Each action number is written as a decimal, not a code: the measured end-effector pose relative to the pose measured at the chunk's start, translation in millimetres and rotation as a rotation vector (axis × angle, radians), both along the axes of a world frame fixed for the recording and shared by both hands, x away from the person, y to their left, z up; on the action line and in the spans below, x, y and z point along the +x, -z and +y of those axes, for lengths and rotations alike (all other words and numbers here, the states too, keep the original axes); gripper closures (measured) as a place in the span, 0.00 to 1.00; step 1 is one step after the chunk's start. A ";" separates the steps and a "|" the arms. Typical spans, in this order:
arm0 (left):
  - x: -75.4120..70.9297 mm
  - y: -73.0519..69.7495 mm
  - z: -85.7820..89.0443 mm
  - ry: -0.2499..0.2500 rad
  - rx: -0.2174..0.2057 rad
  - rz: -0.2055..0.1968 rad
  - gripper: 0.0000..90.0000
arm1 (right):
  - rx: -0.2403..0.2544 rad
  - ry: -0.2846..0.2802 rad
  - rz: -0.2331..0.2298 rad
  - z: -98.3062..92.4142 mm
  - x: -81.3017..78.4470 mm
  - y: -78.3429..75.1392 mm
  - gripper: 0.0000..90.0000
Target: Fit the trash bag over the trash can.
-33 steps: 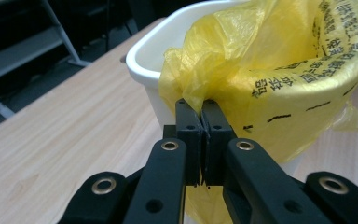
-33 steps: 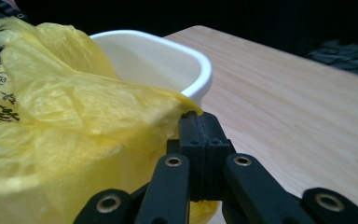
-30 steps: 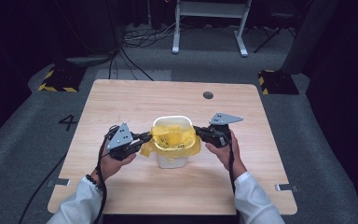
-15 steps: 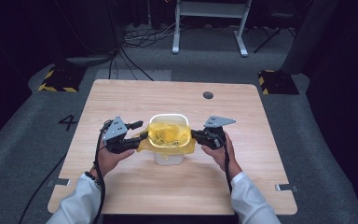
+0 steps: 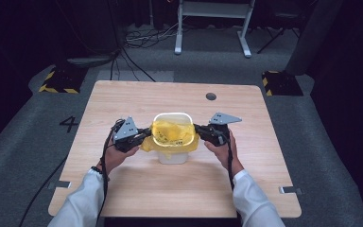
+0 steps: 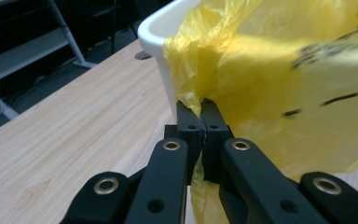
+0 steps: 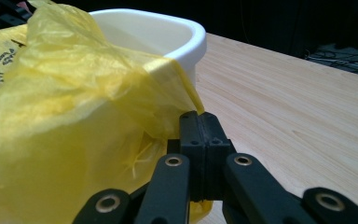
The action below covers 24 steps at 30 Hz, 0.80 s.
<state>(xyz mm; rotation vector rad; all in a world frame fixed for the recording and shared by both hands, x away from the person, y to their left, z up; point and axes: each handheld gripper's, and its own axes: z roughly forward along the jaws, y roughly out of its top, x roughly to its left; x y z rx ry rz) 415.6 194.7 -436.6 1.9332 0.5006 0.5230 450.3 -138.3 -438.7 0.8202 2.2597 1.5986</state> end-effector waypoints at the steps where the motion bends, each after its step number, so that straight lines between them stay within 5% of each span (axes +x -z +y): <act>1: 2.9 0.5 1.1 -0.003 -0.012 0.007 1.00 | 0.003 -0.005 0.001 -0.3 1.6 0.9 1.00; 5: 12.0 5.0 2.5 -0.011 -0.059 0.041 1.00 | 0.022 -0.005 0.011 -0.3 6.8 5.5 1.00; 7: 14.1 7.3 4.5 0.024 -0.096 0.087 1.00 | 0.022 0.000 0.007 -0.8 7.1 6.0 1.00; 9: 11.8 7.0 7.3 0.053 -0.076 0.080 0.99 | 0.005 -0.003 -0.019 -0.4 3.3 5.8 1.00; 12: 2.9 0.2 8.9 -0.009 -0.015 0.002 0.93 | -0.025 -0.058 -0.040 0.2 -3.0 4.4 1.00; 14: -1.1 -7.9 14.9 -0.012 -0.061 -0.036 0.88 | -0.058 -0.062 -0.071 2.3 -6.9 1.6 1.00; 18: -2.6 -24.8 20.6 -0.070 -0.074 -0.117 0.88 | -0.013 -0.015 -0.118 -0.4 -8.5 -10.2 1.00; 21: 5.7 -29.7 17.0 -0.118 -0.072 -0.111 0.86 | -0.002 0.016 -0.118 -0.8 -4.9 -16.5 0.97; 24: 21.1 -22.4 10.0 -0.132 -0.085 -0.021 0.86 | -0.010 0.051 -0.069 1.4 2.4 -13.8 0.96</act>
